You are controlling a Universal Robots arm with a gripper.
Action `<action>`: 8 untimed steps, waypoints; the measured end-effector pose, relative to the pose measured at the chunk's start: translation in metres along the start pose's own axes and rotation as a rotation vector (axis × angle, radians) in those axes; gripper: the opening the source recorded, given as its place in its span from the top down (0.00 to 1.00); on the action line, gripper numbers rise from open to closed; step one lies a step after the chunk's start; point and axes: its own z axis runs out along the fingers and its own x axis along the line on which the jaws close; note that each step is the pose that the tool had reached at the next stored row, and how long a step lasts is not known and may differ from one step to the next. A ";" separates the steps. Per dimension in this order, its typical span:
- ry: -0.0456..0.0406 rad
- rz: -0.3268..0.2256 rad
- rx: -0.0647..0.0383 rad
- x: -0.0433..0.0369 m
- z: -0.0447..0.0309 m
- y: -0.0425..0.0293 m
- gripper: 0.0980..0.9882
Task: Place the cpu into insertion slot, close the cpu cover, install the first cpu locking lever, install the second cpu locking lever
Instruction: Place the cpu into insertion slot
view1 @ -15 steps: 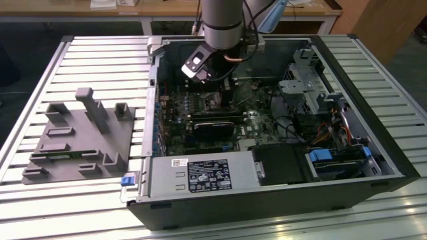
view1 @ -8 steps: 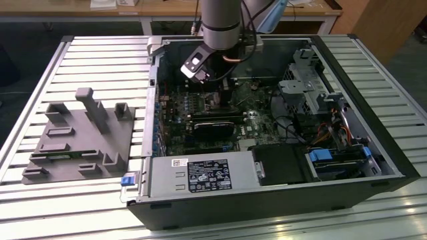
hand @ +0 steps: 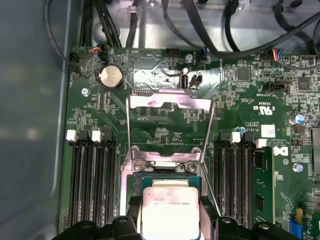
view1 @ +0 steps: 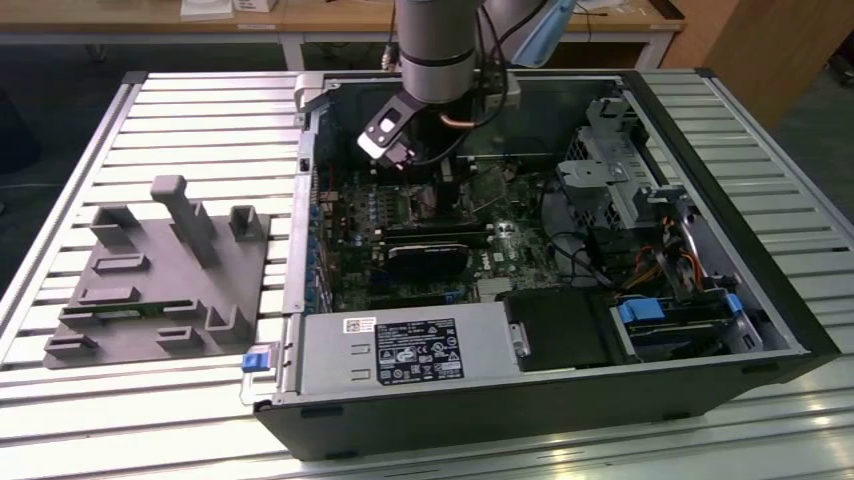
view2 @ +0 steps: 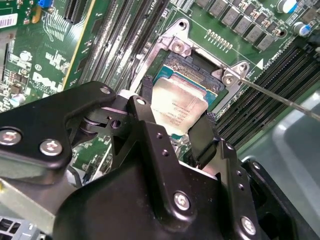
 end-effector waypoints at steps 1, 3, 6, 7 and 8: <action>0.0000 0.000 0.000 0.0000 0.0008 -0.0004 0.50; 0.0000 0.000 0.000 0.0000 0.0023 -0.0008 0.50; 0.0020 0.000 0.000 0.0000 0.0041 -0.0010 0.50; 0.0026 0.001 0.000 0.0001 0.0048 -0.0011 0.50; 0.0031 0.001 0.000 0.0001 0.0055 -0.0011 0.50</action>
